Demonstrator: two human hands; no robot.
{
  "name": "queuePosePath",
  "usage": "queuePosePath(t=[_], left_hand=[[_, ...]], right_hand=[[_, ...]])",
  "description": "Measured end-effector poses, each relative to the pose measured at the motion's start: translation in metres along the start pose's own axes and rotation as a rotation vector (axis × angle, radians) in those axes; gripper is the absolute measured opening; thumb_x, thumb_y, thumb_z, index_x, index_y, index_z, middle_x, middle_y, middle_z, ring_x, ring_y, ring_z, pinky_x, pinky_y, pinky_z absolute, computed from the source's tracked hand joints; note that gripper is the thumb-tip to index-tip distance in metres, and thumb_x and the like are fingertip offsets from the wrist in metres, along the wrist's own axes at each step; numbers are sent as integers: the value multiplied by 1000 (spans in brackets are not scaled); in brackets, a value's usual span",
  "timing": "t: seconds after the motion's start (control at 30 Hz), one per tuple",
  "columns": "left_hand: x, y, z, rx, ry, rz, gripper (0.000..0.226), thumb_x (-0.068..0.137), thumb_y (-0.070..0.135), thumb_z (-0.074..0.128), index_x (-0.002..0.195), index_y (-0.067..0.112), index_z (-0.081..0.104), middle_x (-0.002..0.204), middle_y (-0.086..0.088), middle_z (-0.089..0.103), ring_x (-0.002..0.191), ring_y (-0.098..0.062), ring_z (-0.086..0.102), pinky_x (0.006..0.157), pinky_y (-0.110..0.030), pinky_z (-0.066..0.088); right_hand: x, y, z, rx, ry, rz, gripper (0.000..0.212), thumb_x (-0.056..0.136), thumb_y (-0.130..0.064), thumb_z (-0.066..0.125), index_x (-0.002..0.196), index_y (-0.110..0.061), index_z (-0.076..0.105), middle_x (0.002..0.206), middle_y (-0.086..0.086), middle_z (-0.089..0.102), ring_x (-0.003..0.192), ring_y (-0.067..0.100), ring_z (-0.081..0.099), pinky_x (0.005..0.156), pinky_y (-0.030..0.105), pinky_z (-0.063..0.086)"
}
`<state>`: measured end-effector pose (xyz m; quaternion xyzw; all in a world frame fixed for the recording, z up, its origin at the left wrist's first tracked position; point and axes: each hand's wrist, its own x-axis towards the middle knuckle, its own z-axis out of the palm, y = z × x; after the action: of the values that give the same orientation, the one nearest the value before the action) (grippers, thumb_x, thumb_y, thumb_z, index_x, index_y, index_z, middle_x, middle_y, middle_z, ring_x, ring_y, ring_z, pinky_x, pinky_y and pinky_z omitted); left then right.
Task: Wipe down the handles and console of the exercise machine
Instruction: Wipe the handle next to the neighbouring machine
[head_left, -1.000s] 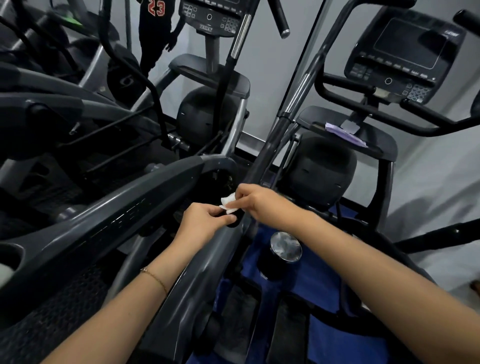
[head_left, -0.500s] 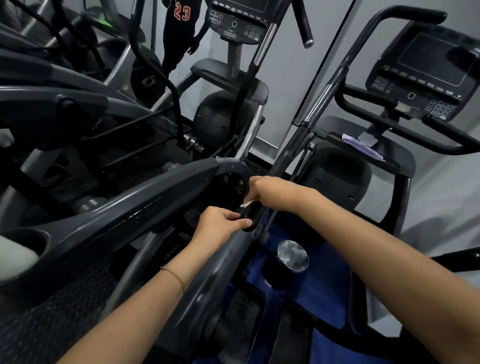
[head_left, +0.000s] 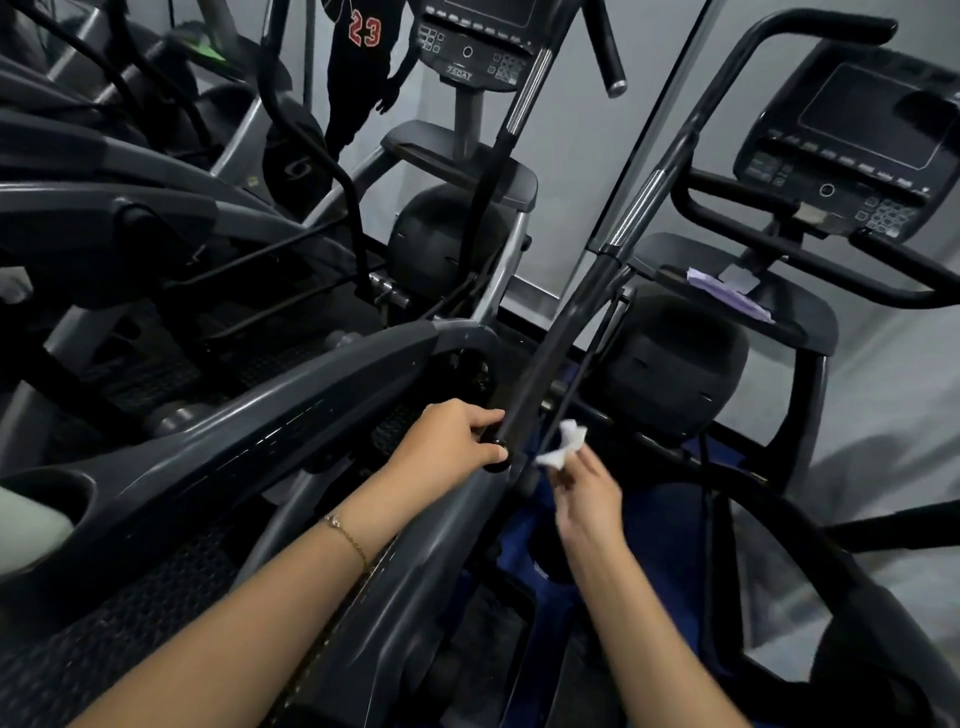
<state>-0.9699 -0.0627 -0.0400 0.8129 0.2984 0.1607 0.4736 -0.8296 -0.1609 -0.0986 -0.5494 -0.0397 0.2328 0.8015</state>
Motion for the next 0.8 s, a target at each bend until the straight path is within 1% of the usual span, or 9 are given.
queuePosePath(t=[0.07, 0.13, 0.23, 0.33, 0.4, 0.47, 0.57, 0.67, 0.8], left_hand=[[7, 6, -2, 118, -44, 59, 50, 80, 22, 71, 129, 22, 58, 137, 5, 54, 121, -10, 54, 102, -19, 39], [14, 14, -3, 171, -49, 98, 45, 83, 25, 68, 127, 20, 60, 137, 4, 53, 125, -10, 51, 105, -18, 34], [27, 21, -1, 240, -31, 118, 35, 85, 25, 66, 120, 17, 66, 130, 2, 61, 123, -10, 53, 104, -18, 34], [39, 25, -1, 317, -42, 117, 34, 81, 22, 71, 114, 16, 69, 121, 0, 66, 117, -11, 58, 103, -22, 41], [42, 24, -2, 334, -64, 114, 35, 80, 22, 72, 114, 17, 69, 122, 0, 66, 118, -10, 57, 103, -21, 40], [42, 22, -2, 325, -61, 109, 35, 81, 24, 72, 115, 18, 69, 124, 2, 64, 119, -10, 56, 104, -21, 39], [40, 20, -1, 299, -52, 103, 35, 81, 24, 72, 115, 19, 69, 125, 3, 64, 120, -9, 56, 104, -22, 39], [38, 21, -4, 301, -56, 102, 37, 82, 26, 70, 118, 20, 66, 125, 3, 63, 120, -9, 55, 101, -20, 38], [35, 21, -3, 315, -45, 95, 39, 84, 27, 68, 122, 21, 63, 128, 1, 62, 121, -12, 54, 100, -21, 39]], right_hand=[[-6, 13, -3, 208, 12, 196, 35, 94, 4, 42, 128, 3, 49, 95, 9, 62, 83, 16, 59, 58, 18, 56], [-11, 15, 11, 295, -39, 255, 30, 93, 4, 44, 122, 0, 54, 97, 11, 63, 82, 16, 62, 58, 19, 57], [-30, 14, 29, 321, -54, 317, 18, 93, 3, 46, 98, -3, 61, 77, 7, 66, 60, 9, 63, 53, 15, 54], [-50, 18, 30, 405, -106, 429, 23, 94, 4, 42, 83, 1, 62, 64, 10, 71, 54, 14, 69, 52, 22, 57], [-49, 19, 32, 510, -101, 474, 24, 95, 4, 40, 82, 5, 61, 64, 14, 71, 56, 19, 70, 54, 30, 59], [-41, 17, 38, 608, -70, 480, 21, 95, 4, 40, 87, 5, 59, 66, 16, 70, 57, 20, 70, 61, 35, 58], [-47, 22, 35, 638, -63, 518, 19, 94, 3, 42, 88, 5, 59, 72, 17, 70, 59, 22, 71, 59, 36, 58], [-57, 25, 29, 617, -75, 557, 16, 92, 4, 47, 89, 7, 62, 82, 19, 70, 63, 24, 71, 62, 36, 58], [-40, 19, 39, 640, -30, 534, 17, 94, 1, 45, 88, 5, 61, 73, 18, 70, 60, 24, 71, 70, 38, 56]])
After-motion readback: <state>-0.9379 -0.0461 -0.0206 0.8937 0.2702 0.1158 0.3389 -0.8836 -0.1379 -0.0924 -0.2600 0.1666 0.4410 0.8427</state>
